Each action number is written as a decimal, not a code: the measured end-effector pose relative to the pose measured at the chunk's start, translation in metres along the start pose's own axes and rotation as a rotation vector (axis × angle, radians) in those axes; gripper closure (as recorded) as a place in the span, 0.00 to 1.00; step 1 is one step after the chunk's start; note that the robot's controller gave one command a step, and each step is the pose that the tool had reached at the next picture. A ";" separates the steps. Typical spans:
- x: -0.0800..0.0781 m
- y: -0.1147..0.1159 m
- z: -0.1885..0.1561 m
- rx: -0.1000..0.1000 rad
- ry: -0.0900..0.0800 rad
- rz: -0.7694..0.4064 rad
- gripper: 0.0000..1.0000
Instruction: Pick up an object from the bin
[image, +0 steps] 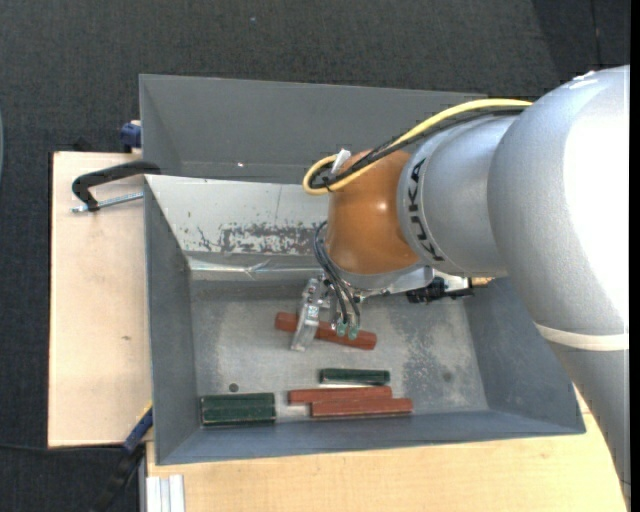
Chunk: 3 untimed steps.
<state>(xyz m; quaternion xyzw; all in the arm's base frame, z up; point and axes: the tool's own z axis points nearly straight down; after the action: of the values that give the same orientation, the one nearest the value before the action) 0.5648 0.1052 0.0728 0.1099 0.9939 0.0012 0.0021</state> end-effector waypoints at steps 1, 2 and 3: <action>0.002 -0.001 -0.005 0.003 0.006 0.000 1.00; 0.002 -0.001 -0.025 0.003 0.008 0.000 1.00; 0.000 0.000 -0.043 0.000 0.001 0.000 1.00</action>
Offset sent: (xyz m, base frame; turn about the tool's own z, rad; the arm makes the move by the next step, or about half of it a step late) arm -0.0001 -0.0001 0.0015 0.0000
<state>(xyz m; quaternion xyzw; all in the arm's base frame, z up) 0.5643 0.1053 0.1162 0.1098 0.9940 0.0013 0.0016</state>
